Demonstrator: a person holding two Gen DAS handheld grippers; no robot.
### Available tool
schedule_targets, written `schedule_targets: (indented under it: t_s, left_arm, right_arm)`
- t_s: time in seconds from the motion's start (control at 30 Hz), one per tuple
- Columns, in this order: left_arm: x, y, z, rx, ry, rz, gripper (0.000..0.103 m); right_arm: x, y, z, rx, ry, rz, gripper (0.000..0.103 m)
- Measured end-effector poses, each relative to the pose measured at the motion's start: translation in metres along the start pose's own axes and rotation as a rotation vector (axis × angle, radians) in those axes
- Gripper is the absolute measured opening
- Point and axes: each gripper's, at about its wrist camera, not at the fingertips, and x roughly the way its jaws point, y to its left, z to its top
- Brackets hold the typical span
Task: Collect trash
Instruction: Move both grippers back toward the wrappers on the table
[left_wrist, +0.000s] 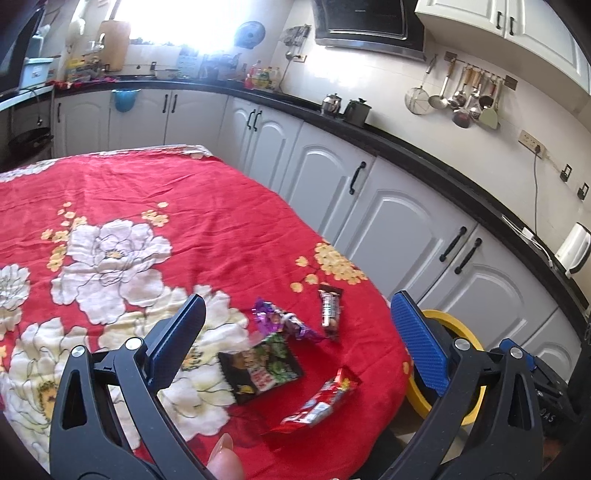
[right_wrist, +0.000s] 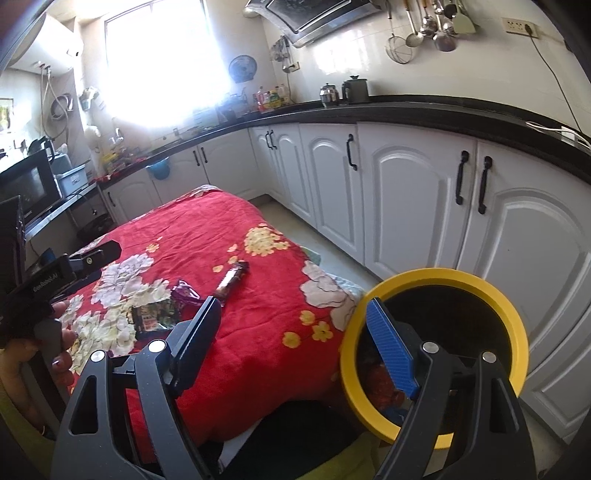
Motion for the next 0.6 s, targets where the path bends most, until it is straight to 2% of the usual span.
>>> schedule_targets:
  t_s: [0.33, 0.6]
  left_arm:
    - [0.011, 0.03, -0.004, -0.034, 0.051, 0.04, 0.092]
    - [0.025, 0.045, -0.014, -0.068, 0.108, 0.04, 0.092]
  right_arm:
    - [0.034, 0.021, 0.009, -0.007, 0.057, 0.036, 0.078]
    - [0.061, 0.036, 0.018, -0.021, 0.087, 0.055, 0.078]
